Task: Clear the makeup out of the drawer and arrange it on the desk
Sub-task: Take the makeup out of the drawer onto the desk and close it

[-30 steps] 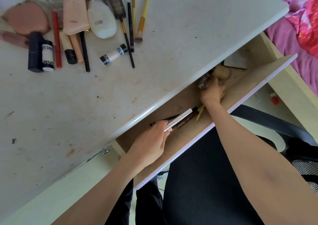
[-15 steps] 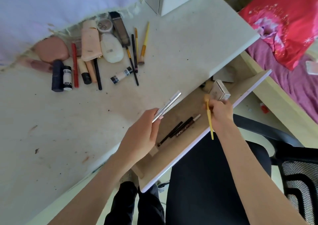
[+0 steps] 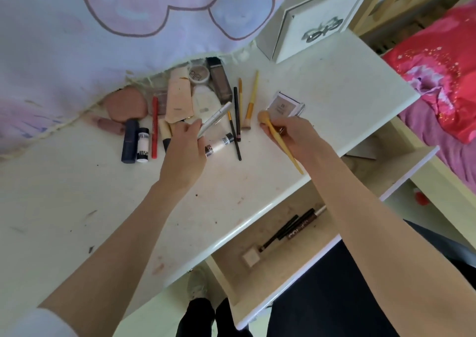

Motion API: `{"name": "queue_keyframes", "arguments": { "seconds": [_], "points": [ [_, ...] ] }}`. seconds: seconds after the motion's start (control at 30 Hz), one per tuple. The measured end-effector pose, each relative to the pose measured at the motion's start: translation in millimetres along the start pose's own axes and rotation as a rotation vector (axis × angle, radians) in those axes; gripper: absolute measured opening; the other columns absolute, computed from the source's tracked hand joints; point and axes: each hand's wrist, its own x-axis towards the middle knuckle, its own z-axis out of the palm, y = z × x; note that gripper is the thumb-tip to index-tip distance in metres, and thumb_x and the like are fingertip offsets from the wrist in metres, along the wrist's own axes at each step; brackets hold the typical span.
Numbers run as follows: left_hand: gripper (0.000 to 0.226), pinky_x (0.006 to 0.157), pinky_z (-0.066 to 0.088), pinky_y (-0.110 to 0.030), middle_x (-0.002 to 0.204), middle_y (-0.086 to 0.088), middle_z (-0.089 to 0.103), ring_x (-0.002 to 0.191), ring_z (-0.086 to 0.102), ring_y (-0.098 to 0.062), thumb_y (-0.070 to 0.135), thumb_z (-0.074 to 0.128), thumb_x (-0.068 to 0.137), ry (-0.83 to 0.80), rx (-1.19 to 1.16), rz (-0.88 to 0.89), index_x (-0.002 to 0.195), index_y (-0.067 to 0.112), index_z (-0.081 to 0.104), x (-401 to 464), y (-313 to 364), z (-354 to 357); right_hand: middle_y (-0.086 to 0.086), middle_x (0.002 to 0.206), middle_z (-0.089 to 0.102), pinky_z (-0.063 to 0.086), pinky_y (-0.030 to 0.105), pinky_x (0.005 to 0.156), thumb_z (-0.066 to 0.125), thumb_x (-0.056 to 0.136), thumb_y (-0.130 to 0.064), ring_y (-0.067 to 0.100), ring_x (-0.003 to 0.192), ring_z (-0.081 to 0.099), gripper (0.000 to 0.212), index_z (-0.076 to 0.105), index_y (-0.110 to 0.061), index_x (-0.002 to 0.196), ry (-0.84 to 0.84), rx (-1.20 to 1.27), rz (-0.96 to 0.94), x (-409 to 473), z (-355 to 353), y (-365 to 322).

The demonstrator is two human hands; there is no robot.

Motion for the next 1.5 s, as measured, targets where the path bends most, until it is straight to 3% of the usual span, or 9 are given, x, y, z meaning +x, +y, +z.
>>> {"name": "queue_keyframes", "arguments": {
  "seconds": [0.2,0.3,0.4,0.63,0.73,0.83,1.03,1.27,1.5],
  "points": [
    [0.054,0.094,0.038,-0.031,0.122,-0.019,0.04,0.109,0.047,-0.03,-0.005,0.045,0.088,0.042,0.032,0.087,0.139,0.01,0.038,28,0,11,0.018,0.088,0.058,0.048,0.026,0.054,0.058,0.084,0.007,0.022,0.064,0.044,0.008,0.056,0.007,0.091,0.051,-0.184,-0.046,25,23,-12],
    [0.052,0.094,0.04,-0.034,0.125,-0.02,0.039,0.111,0.045,-0.031,-0.005,0.047,0.088,0.07,0.027,0.097,0.138,0.008,0.04,34,5,18,0.017,0.109,0.054,0.053,0.031,0.068,0.06,0.082,0.007,0.022,0.073,0.053,0.041,0.046,0.009,0.121,0.186,-0.316,-0.127,37,22,-18],
    [0.054,0.095,0.039,-0.035,0.126,-0.021,0.039,0.116,0.042,-0.032,-0.007,0.049,0.086,0.072,0.064,0.124,0.136,0.011,0.043,31,6,26,0.011,0.125,0.05,0.047,0.037,0.096,0.061,0.083,0.0,0.025,0.104,0.056,0.07,0.025,-0.005,0.143,0.221,-0.469,-0.193,43,19,-14],
    [0.035,0.094,0.043,-0.039,0.116,-0.02,0.05,0.108,0.049,-0.033,0.008,0.05,0.092,0.087,0.024,0.141,0.126,0.011,0.055,20,-3,25,-0.001,0.121,0.055,0.037,0.035,0.105,0.051,0.088,-0.008,0.018,0.114,0.049,0.044,0.05,-0.015,0.131,0.148,-0.618,-0.258,22,12,-3],
    [0.039,0.085,0.048,-0.046,0.109,-0.019,0.057,0.1,0.053,-0.035,0.025,0.037,0.095,0.087,0.065,0.207,0.123,0.011,0.059,12,-5,19,-0.004,0.13,0.049,0.033,0.033,0.109,0.045,0.093,-0.007,0.012,0.117,0.045,0.047,0.042,-0.013,0.139,0.181,-0.626,-0.266,4,4,4],
    [0.037,0.087,0.047,-0.045,0.116,-0.017,0.056,0.106,0.052,-0.033,0.017,0.04,0.095,0.098,0.059,0.231,0.129,0.012,0.054,-3,-4,17,-0.002,0.14,0.046,0.034,0.036,0.111,0.044,0.095,-0.011,0.013,0.125,0.044,0.045,0.041,-0.014,0.14,0.246,-0.594,-0.307,-25,-12,19],
    [0.031,0.093,0.045,-0.031,0.116,-0.015,0.056,0.111,0.05,-0.027,0.0,0.046,0.091,0.162,-0.041,0.32,0.12,0.004,0.055,-68,21,28,-0.009,0.102,0.062,0.05,0.027,0.09,0.041,0.095,-0.008,0.01,0.099,0.061,0.024,0.058,-0.021,0.107,0.377,-0.632,-0.425,-78,-70,57],
    [0.036,0.079,0.05,-0.023,0.11,-0.004,0.058,0.092,0.058,-0.014,0.013,0.035,0.091,-0.276,-0.132,0.499,0.119,0.011,0.056,-151,46,77,0.001,0.118,0.062,0.037,0.018,0.082,0.038,0.098,-0.012,0.015,0.109,0.055,0.031,0.056,-0.013,0.123,0.242,-1.28,-0.301,-78,-148,84],
    [0.039,0.1,0.041,-0.03,0.128,-0.004,0.047,0.116,0.05,-0.019,0.01,0.035,0.097,-0.69,-0.063,0.042,0.135,0.016,0.042,-151,33,156,0.011,0.134,0.048,0.034,0.042,0.104,0.041,0.087,-0.002,0.031,0.124,0.041,0.05,0.043,-0.014,0.136,-0.138,-2.133,-0.107,-30,-178,84]
  ]
}}
